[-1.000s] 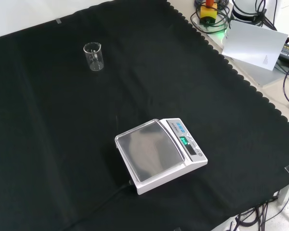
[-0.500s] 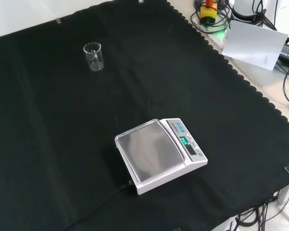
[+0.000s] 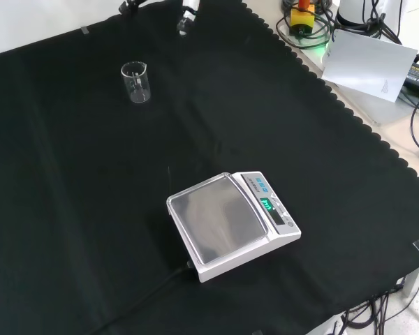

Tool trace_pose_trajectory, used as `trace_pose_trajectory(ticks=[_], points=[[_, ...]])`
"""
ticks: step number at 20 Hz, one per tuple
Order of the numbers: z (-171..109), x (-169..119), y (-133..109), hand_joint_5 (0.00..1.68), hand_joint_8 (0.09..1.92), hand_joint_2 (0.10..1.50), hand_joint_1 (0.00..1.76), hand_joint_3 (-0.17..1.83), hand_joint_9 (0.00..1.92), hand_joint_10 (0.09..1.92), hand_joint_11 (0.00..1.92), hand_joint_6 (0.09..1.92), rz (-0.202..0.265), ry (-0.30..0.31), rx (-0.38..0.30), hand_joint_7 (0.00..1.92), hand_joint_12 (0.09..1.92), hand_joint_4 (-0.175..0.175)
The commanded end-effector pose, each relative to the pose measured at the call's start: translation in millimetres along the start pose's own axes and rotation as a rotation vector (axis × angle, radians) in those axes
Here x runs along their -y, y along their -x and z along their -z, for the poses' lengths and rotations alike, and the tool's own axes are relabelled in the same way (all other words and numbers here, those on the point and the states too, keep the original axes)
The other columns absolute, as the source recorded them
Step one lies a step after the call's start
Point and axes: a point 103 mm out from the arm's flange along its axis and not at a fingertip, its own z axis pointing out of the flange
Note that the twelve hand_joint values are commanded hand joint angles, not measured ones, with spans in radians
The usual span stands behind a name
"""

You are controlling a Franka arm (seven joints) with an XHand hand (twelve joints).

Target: Pick up the beaker.

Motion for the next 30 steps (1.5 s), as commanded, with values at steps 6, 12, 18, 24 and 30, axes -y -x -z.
trace_pose_trajectory(ticks=[6,12,18,24,30], points=[[-75.4,-70.7,22.8,0.11,0.71,0.65,0.59,0.27,0.13,0.85,0.00,0.09,-0.024,0.078,-0.128,0.00,1.31,-0.021],[-103.9,-101.2,24.9,0.11,0.71,0.65,0.59,0.27,0.13,0.85,0.00,0.09,-0.042,0.030,-0.137,0.00,1.30,-0.019],[-116.5,-128.0,23.4,0.11,0.71,0.65,0.59,0.27,0.13,0.85,0.00,0.09,-0.043,0.004,-0.126,0.00,1.30,-0.017],[-119.6,-151.0,31.6,0.11,0.72,0.65,0.59,0.27,0.13,0.85,0.00,0.09,-0.052,0.000,-0.098,0.00,1.30,-0.016],[-136.3,-166.8,46.0,0.11,0.72,0.65,0.59,0.26,0.13,0.85,0.00,0.09,-0.085,-0.035,-0.098,0.00,1.29,-0.015]])
